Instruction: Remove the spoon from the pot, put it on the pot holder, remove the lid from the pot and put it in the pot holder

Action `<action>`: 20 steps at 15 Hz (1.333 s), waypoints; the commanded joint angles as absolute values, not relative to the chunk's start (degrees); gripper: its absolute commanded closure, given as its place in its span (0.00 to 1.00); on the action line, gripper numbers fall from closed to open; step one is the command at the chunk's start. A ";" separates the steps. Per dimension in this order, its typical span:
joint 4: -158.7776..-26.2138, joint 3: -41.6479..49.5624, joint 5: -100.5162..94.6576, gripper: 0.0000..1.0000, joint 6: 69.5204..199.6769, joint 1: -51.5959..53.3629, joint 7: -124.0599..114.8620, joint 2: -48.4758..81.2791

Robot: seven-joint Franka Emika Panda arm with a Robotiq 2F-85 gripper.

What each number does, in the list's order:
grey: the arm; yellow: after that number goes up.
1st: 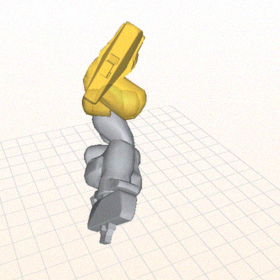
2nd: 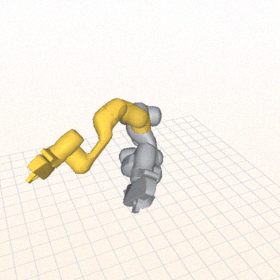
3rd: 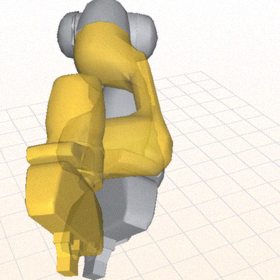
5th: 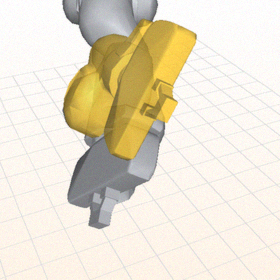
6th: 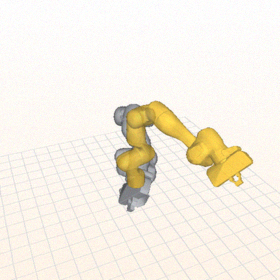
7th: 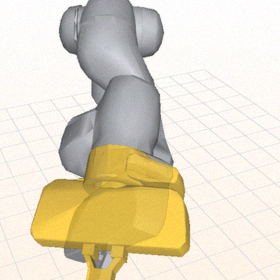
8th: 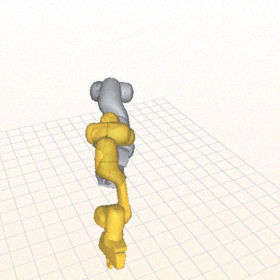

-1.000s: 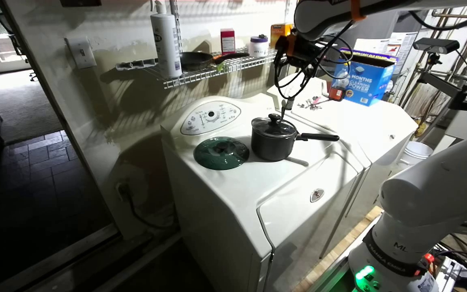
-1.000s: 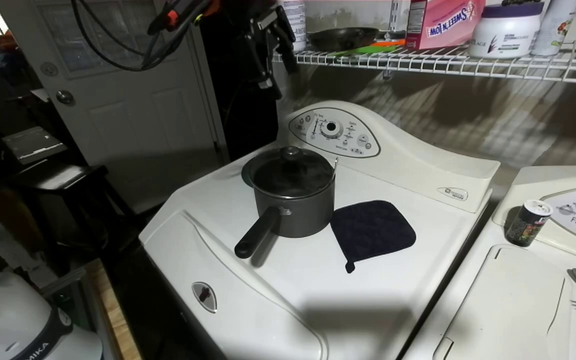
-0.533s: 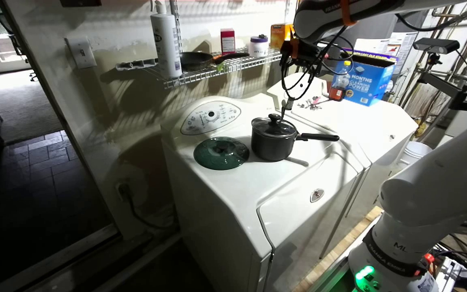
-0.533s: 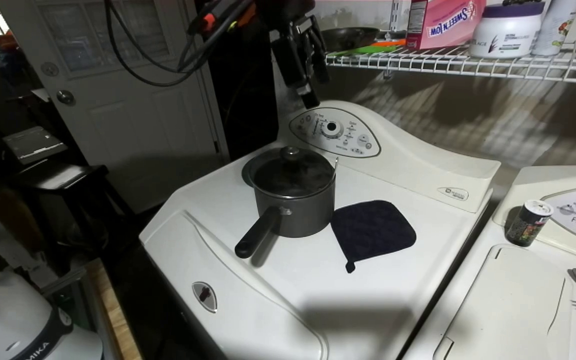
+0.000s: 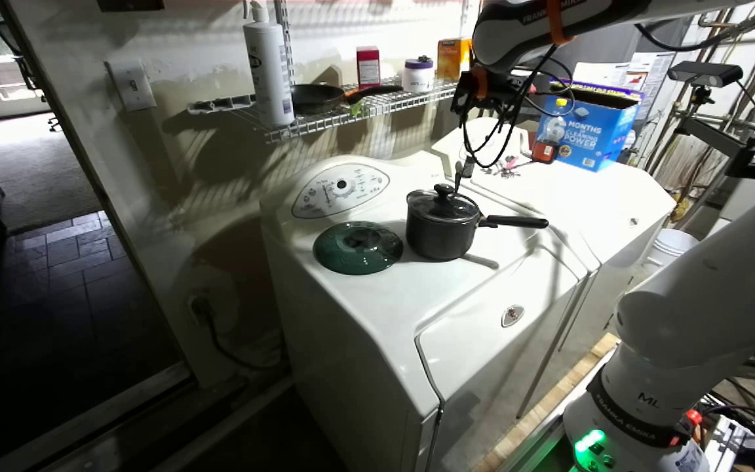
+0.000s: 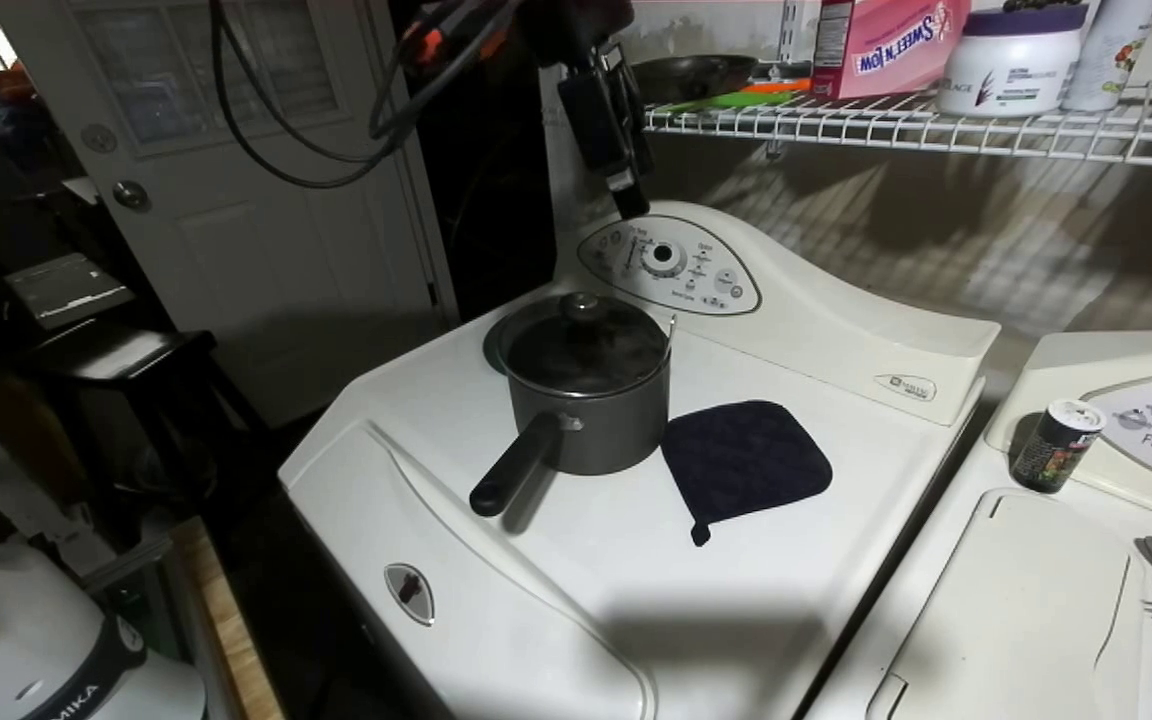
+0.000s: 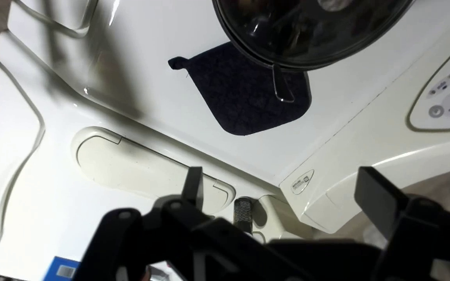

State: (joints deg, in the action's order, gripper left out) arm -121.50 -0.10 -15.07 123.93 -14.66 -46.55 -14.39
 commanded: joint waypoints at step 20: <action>-121.85 8.96 -0.08 0.00 128.02 -7.36 22.87 -6.51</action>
State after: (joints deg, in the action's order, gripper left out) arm -121.93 8.68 -0.01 128.13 -7.65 23.01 -6.49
